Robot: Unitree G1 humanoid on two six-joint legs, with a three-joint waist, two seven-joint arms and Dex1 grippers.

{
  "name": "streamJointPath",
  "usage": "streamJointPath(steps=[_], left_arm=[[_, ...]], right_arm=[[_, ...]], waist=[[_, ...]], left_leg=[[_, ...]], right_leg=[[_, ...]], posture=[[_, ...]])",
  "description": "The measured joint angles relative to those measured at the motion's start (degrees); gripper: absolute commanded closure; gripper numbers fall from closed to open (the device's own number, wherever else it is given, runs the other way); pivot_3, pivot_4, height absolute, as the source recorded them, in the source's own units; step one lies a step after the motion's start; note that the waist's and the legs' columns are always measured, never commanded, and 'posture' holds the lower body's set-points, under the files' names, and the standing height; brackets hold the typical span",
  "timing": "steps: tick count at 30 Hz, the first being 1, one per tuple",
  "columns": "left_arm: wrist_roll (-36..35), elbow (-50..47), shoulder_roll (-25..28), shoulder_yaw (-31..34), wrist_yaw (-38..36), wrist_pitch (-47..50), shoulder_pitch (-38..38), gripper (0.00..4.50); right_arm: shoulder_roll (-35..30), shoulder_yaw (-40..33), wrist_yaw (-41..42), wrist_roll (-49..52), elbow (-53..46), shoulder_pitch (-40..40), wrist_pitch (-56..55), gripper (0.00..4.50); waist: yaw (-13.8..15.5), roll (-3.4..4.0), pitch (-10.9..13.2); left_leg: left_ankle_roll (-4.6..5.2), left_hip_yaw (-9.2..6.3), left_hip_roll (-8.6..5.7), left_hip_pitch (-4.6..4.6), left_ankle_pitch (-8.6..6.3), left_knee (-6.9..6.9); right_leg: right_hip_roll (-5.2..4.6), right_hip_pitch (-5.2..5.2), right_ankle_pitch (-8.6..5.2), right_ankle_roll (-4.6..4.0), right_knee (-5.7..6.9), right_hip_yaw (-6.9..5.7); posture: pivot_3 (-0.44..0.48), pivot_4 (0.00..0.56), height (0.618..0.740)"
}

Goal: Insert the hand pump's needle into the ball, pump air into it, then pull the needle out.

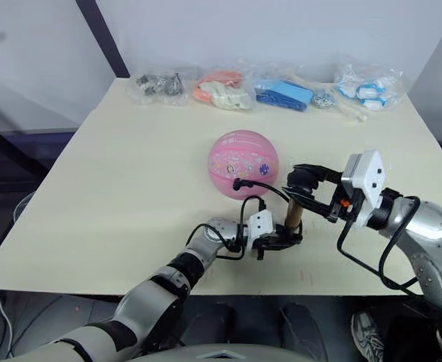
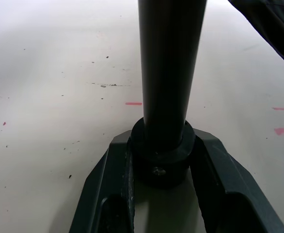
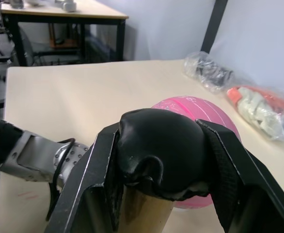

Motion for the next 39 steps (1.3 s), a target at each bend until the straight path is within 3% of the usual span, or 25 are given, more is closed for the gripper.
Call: streamJointPath(steps=[9,21,31,39], left_arm=[[0.01,0.0,0.3,0.0,-0.02,0.08,0.07,3.37],[0.0,0.0,0.39,0.0,-0.1,0.11,0.06,3.37],[-0.07,-0.02,0.23,-0.01,-0.8,0.1,-0.07,3.37],[-0.08,-0.03,0.2,0.01,-0.81,0.1,-0.13,3.37]], right_arm=[[4.87,5.51,-0.03,-8.99,6.06,4.27,-8.51,2.54],[7.12,6.98,-0.14,-11.64,8.87,5.44,-10.99,2.54],[-1.89,-0.49,0.19,1.6,3.06,-2.37,6.8,2.54],[-8.11,-7.79,0.93,12.15,1.42,-9.71,14.2,2.54]], waist=[[-0.46,0.0,-0.3],[-0.59,0.07,-0.37],[-0.49,0.39,-0.02],[-0.41,0.4,0.09]], left_leg=[[0.0,-0.02,0.0,0.03,0.0,-0.02],[0.0,-0.01,-0.01,0.04,0.0,-0.02],[0.0,-0.04,-0.03,-0.13,0.0,-0.01],[0.0,-0.06,-0.03,-0.15,0.0,0.0]], right_leg=[[0.02,0.01,0.0,0.0,0.0,0.0],[0.03,0.01,0.0,-0.01,0.0,0.02],[-0.03,-0.09,0.0,-0.01,-0.01,0.01],[-0.05,-0.08,0.01,-0.01,-0.02,-0.03]], posture=[[0.0,0.15,0.74],[0.0,0.15,0.74],[0.0,0.15,0.74],[0.0,0.15,0.74]])
